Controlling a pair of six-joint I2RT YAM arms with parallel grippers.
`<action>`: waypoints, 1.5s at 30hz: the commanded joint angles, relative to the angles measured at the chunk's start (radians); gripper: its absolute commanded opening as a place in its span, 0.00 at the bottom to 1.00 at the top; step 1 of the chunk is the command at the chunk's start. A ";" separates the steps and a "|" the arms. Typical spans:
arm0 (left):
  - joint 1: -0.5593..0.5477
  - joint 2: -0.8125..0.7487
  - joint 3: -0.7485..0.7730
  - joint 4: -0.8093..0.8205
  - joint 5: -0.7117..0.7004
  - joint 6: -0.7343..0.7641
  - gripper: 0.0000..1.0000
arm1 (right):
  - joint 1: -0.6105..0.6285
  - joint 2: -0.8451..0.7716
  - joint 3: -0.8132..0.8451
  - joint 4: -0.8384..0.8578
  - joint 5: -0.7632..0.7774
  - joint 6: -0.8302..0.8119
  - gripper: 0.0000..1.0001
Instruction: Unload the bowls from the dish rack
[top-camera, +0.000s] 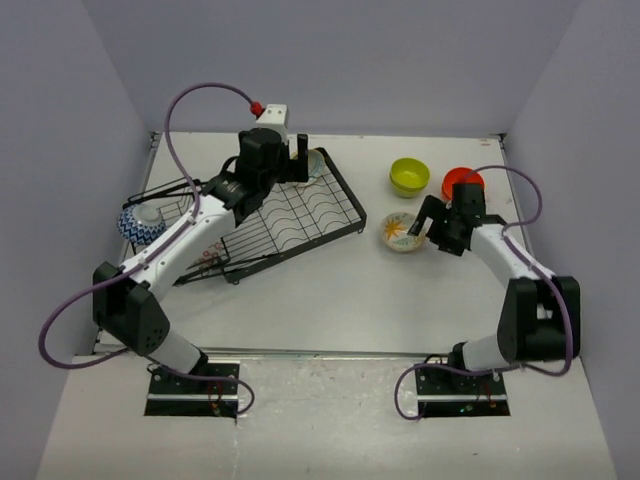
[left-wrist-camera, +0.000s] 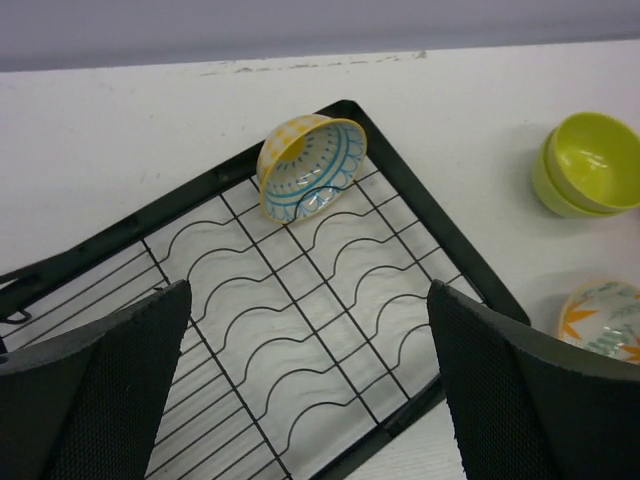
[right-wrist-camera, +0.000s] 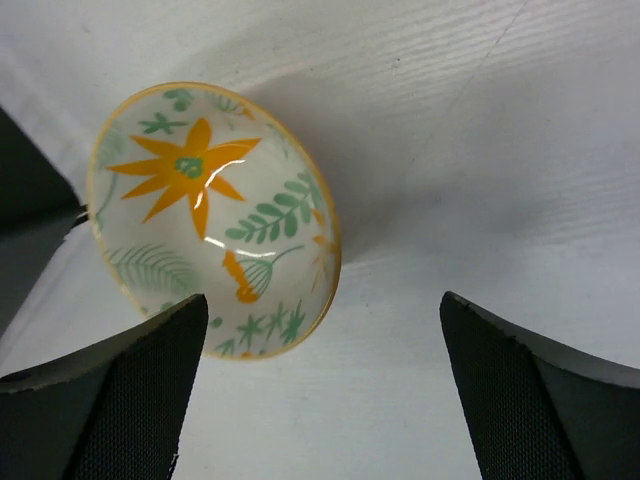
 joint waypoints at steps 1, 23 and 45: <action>0.006 0.122 0.122 -0.075 -0.081 0.144 1.00 | -0.003 -0.288 -0.022 -0.026 0.062 -0.001 0.99; 0.032 0.795 0.613 0.064 -0.169 0.764 0.79 | -0.002 -1.060 -0.283 0.108 -0.297 0.002 0.99; 0.046 0.868 0.653 0.080 -0.173 0.853 0.00 | -0.003 -1.091 -0.289 0.122 -0.331 -0.011 0.99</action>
